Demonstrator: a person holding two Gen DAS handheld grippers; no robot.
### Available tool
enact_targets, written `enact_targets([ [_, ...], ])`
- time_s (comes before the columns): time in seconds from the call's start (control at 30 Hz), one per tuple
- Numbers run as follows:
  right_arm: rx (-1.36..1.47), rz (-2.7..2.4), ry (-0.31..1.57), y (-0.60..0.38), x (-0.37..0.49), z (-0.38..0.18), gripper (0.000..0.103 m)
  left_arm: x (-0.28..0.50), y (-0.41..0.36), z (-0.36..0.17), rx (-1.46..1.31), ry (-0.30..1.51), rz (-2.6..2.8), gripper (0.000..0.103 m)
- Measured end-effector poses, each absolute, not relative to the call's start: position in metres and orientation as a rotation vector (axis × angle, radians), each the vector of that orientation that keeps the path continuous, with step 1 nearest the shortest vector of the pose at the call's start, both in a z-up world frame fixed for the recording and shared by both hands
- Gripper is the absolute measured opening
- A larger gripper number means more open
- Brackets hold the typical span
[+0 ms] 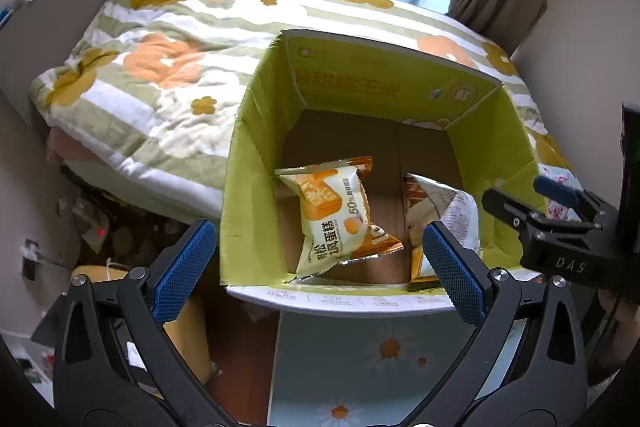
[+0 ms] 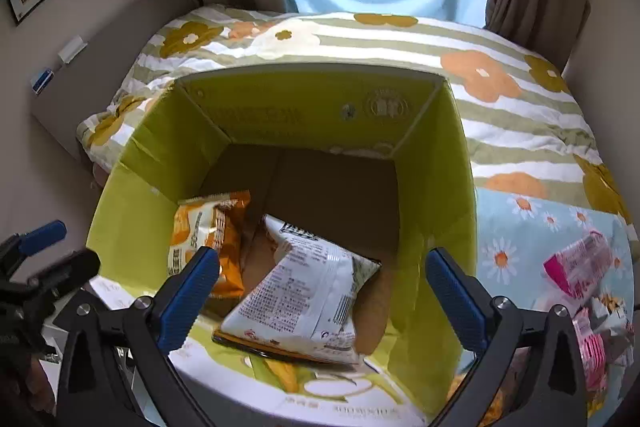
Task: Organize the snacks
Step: 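Move both open tools back from the box to the snack pile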
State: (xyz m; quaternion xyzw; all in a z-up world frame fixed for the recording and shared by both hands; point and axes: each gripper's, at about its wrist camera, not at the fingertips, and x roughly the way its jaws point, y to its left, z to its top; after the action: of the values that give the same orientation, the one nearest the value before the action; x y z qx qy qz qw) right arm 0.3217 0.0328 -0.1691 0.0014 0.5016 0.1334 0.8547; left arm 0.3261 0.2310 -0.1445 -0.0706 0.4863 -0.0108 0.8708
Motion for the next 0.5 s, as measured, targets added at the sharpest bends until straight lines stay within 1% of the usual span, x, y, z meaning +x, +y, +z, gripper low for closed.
enact_targets([
  [0.33,0.023,0.262,1.024,0.016,0.301,-0.154,0.102,0.311,0.227,-0.138,-0.146,0.989,-0.02,0.102],
  [0.5,0.001,0.251,1.012,0.008,0.286,-0.139,0.102,0.305,0.21,-0.134,-0.109,0.964,-0.067,0.102],
])
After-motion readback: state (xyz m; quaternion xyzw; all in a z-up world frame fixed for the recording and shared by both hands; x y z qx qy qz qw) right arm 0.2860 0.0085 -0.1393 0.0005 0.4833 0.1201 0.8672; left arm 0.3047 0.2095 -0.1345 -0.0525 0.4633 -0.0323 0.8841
